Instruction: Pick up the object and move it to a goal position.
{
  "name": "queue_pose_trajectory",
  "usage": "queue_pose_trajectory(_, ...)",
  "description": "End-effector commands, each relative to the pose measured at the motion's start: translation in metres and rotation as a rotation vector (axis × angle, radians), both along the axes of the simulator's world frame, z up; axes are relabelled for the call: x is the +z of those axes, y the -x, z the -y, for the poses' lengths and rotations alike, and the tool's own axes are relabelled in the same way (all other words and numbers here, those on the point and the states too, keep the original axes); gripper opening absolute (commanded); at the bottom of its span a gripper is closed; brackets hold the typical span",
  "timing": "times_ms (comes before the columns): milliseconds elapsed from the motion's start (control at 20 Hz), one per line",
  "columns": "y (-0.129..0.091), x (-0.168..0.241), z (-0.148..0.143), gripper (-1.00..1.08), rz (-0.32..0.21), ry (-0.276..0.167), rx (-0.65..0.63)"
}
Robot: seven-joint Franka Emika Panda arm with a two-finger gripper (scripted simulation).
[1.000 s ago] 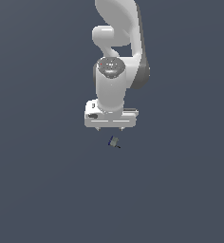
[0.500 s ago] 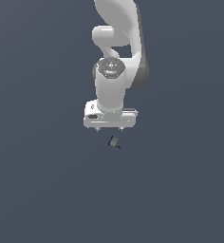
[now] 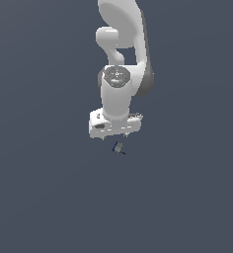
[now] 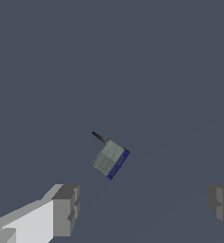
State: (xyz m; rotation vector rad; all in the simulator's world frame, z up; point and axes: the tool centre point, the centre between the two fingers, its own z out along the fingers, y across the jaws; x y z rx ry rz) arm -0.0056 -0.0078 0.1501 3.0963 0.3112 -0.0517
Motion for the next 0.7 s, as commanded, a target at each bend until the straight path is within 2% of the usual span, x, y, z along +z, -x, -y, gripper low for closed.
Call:
queue_pose_trajectory(0,0.001,-0.006,-0.001,1.00,-0.001,-0.001,0.060)
queue_pose_trajectory(650,0.006,-0.043,-0.010,1.00,-0.001,-0.015,0.437)
